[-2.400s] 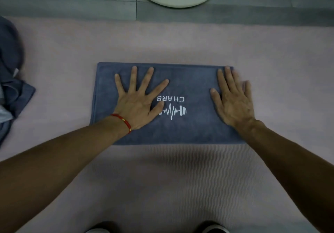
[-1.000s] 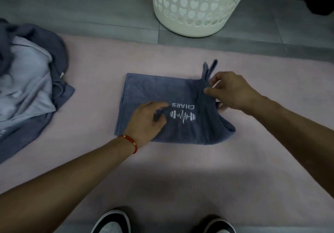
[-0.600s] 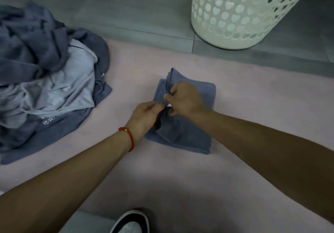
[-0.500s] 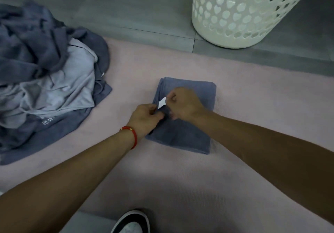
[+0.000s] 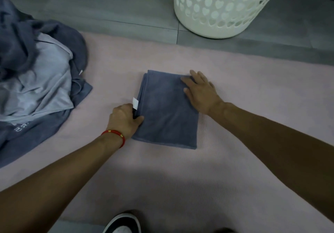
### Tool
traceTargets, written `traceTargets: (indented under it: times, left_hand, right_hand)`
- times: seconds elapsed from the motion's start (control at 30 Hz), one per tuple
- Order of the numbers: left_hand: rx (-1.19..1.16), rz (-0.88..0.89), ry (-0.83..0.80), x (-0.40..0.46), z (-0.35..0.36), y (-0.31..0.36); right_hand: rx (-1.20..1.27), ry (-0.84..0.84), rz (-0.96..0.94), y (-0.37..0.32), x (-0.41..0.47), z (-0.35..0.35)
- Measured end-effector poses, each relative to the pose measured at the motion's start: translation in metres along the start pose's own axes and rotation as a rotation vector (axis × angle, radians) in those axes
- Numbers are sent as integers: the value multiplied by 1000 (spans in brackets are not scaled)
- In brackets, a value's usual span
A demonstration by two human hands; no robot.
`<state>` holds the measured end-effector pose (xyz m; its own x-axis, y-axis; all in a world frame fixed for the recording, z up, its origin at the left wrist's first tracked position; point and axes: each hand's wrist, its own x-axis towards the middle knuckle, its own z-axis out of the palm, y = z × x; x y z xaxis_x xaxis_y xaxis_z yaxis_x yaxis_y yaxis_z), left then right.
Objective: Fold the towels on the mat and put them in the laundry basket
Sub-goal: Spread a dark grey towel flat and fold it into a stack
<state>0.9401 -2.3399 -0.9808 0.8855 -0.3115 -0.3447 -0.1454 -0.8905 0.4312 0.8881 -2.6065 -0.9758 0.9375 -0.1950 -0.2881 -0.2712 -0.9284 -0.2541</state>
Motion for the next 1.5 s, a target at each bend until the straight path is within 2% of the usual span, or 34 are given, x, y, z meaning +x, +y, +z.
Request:
traceTargets:
  times: [0.07, 0.2, 0.43, 0.57, 0.63, 0.77, 0.83, 0.9, 0.93, 1.0, 1.07, 1.13, 1.2, 1.27, 1.33, 1.37, 1.5]
  left_hand:
    - [-52, -56, -22, 4, -1, 2]
    - [-70, -172, -89, 15, -5, 6]
    - [-117, -281, -134, 17, -14, 22]
    - [-45, -225, -80, 10, -7, 22]
    - [-47, -165, -16, 3, -2, 18]
    - [-238, -103, 64, -8, 9, 13]
    - [-205, 70, 178, -19, 18, 23]
    - [-65, 369, 300, -33, 29, 44]
    - [4, 511, 308, -41, 35, 57]
    - [149, 742, 223, -57, 52, 84]
    - [260, 908, 103, -72, 75, 109]
    - [336, 992, 25, -81, 98, 126]
    - [419, 1021, -2, -80, 112, 137]
    - [510, 1013, -8, -68, 120, 145]
    - [564, 1013, 4, -55, 121, 149]
    - [572, 1016, 8, -50, 122, 149]
    - [484, 949, 19, -41, 136, 135]
  right_hand:
    - [47, 4, 73, 2, 11, -5]
    - [-20, -43, 133, 4, 30, -15]
    - [-15, -171, 115, 11, 53, -30]
    - [137, -118, 94, 15, 46, -34]
    - [217, -96, 159, 22, 34, -38]
    - [338, -53, 377, 58, -8, -41]
    - [461, -21, 525, 81, -46, -39]
    - [611, 33, 697, 100, -93, -31]
    - [680, 68, 785, 106, -119, -25]
    - [769, 140, 932, 109, -174, -11]
    - [793, 158, 1001, 99, -223, 3]
    - [707, 142, 954, 90, -253, 16]
    - [482, 205, 816, 90, -264, 29]
    - [201, 275, 531, 92, -257, 37]
    - [37, 248, 247, 94, -236, 45]
    - [-13, 206, 167, 95, -221, 46]
    - [-171, 93, 63, 111, -170, 48]
